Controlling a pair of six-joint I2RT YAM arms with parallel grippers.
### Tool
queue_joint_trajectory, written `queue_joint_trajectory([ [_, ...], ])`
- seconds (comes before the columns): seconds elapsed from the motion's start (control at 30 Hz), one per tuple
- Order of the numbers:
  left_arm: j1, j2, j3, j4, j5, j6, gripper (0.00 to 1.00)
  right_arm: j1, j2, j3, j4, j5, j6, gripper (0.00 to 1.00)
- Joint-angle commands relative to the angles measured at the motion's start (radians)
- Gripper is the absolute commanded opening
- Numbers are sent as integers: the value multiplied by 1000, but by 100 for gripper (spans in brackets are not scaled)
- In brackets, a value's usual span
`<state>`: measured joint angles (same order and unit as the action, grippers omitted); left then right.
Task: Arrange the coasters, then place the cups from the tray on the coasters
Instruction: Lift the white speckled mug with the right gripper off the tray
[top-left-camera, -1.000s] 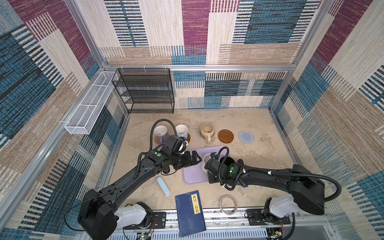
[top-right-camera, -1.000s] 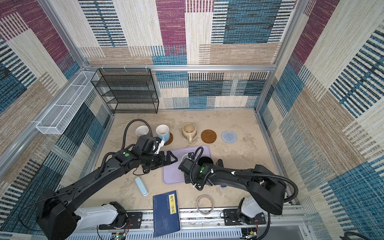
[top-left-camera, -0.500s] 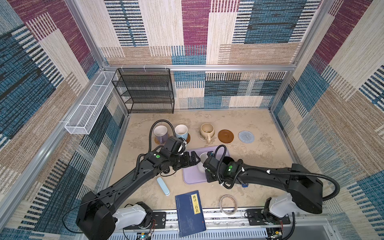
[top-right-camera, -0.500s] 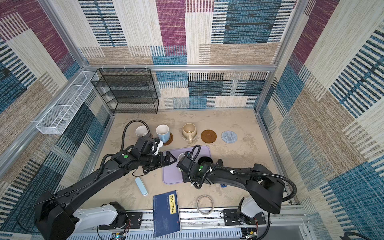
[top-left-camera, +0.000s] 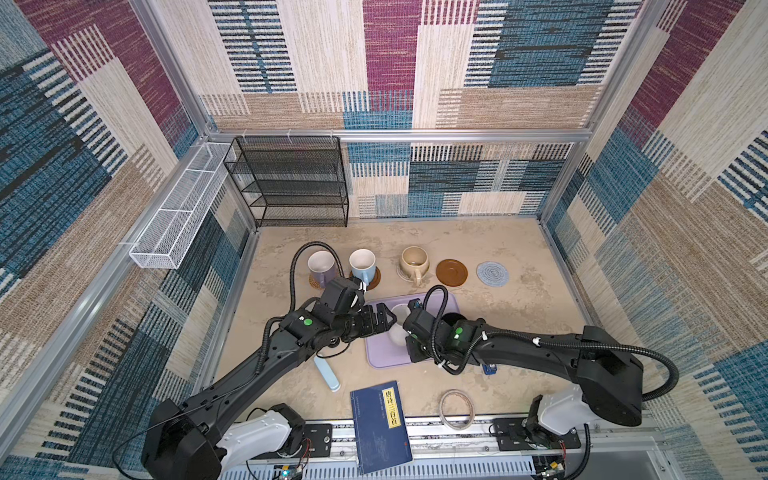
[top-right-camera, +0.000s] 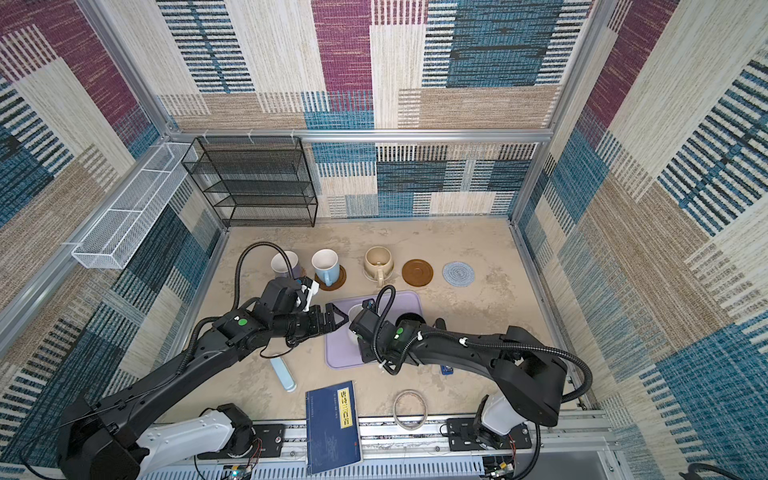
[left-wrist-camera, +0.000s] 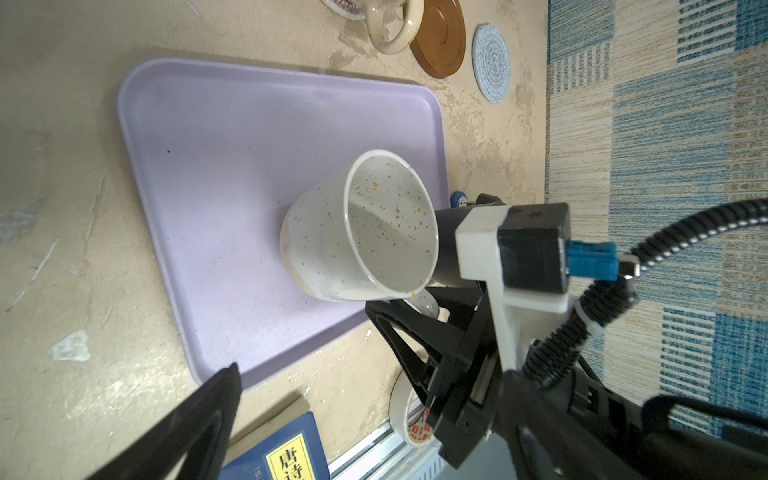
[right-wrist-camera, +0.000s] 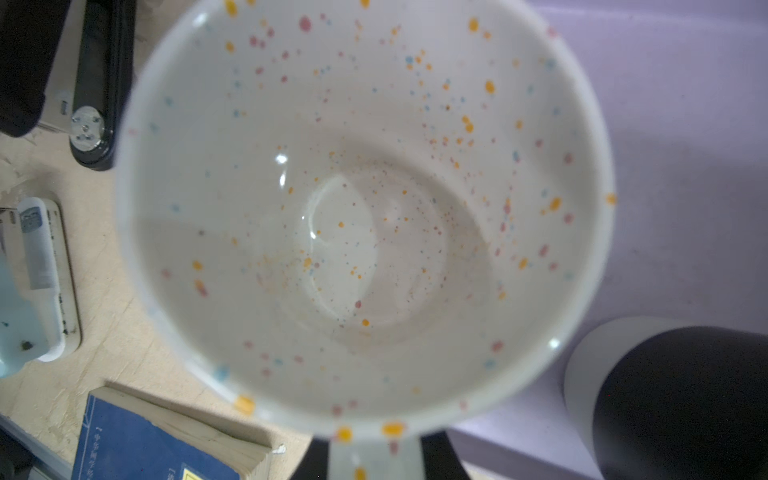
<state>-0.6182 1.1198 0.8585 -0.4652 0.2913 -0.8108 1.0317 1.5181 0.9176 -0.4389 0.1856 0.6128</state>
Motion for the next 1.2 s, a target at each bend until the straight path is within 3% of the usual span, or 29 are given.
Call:
queue_joint_trajectory([
  [0.0,3,-13,-13,61,-5,-58,100,0,-12,19,40,36,-29,0],
  [0.43,9,-13,-81,126,8,-97,100,-1,57,19,-1,4,-63,0],
  [0.77,40,-58,-125,124,0,-105,99,-2,97,35,-6,0,-64,27],
  [1.0,52,-84,-138,111,-1,-104,99,-2,123,77,-18,13,-73,36],
  [1.17,58,-94,-138,101,-2,-100,99,-1,140,105,-40,27,-56,37],
])
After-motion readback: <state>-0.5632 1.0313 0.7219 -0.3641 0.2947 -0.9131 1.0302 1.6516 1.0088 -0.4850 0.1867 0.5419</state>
